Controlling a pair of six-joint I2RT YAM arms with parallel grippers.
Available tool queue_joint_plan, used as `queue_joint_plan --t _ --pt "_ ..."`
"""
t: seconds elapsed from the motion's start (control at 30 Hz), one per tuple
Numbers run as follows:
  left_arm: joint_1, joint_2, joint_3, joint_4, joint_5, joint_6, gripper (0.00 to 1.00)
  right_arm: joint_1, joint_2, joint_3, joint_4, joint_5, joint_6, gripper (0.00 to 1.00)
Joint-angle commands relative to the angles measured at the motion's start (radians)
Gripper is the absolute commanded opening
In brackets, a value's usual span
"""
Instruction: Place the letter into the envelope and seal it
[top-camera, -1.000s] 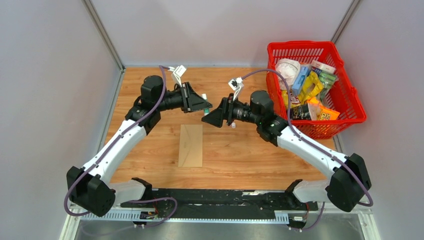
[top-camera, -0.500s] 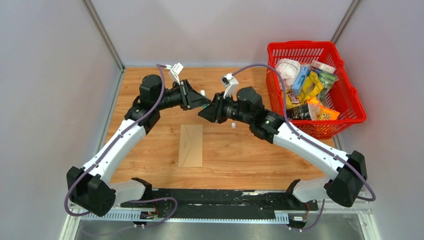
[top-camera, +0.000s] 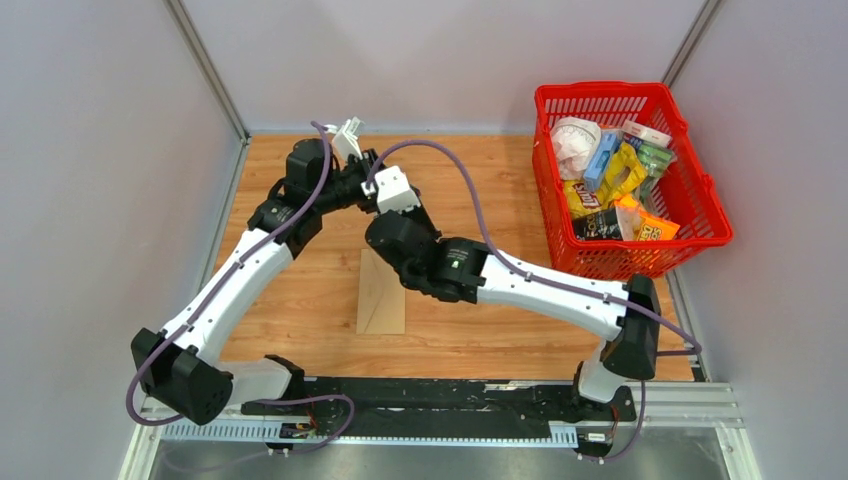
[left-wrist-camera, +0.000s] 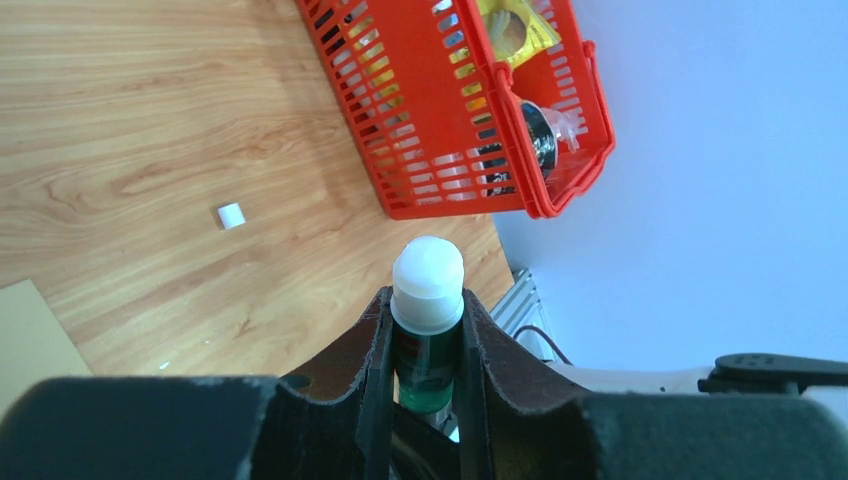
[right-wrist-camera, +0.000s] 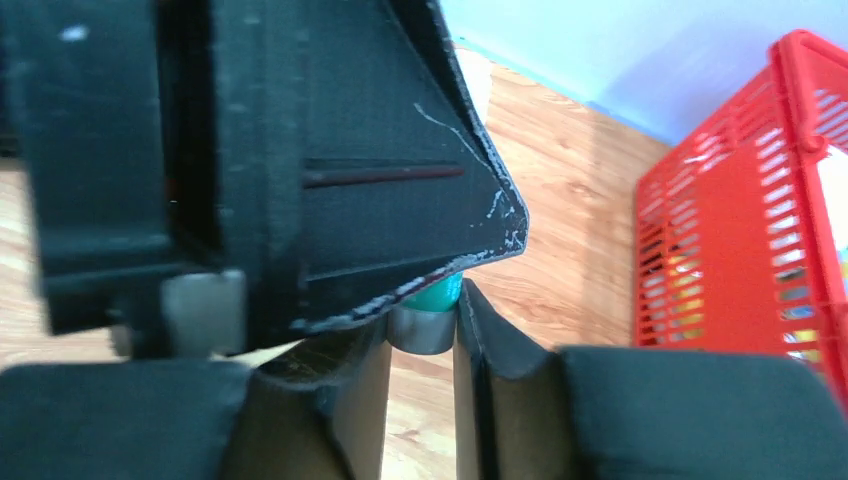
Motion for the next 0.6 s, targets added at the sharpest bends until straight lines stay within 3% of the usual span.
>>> queue_joint_plan --t 0.0,0.1,0.2,0.4,0.57 --pt "-0.028 0.029 0.034 -0.039 -0.046 -0.025 0.0 0.055 0.014 0.074 0.08 0.116 -0.188 0.39" --pt "-0.028 0.02 0.039 -0.042 -0.046 -0.007 0.0 0.016 -0.077 0.02 0.06 -0.089 -0.104 0.67" --pt "-0.025 0.01 0.039 -0.039 -0.02 0.016 0.0 -0.088 -0.211 -0.076 0.052 -0.396 0.005 0.81" --pt "-0.022 -0.023 0.013 0.061 0.141 0.045 0.0 -0.416 -0.447 -0.368 0.235 -1.138 0.207 0.89" --pt "-0.024 -0.048 -0.018 0.162 0.276 0.056 0.0 -0.541 -0.495 -0.569 0.555 -1.495 0.416 0.89"
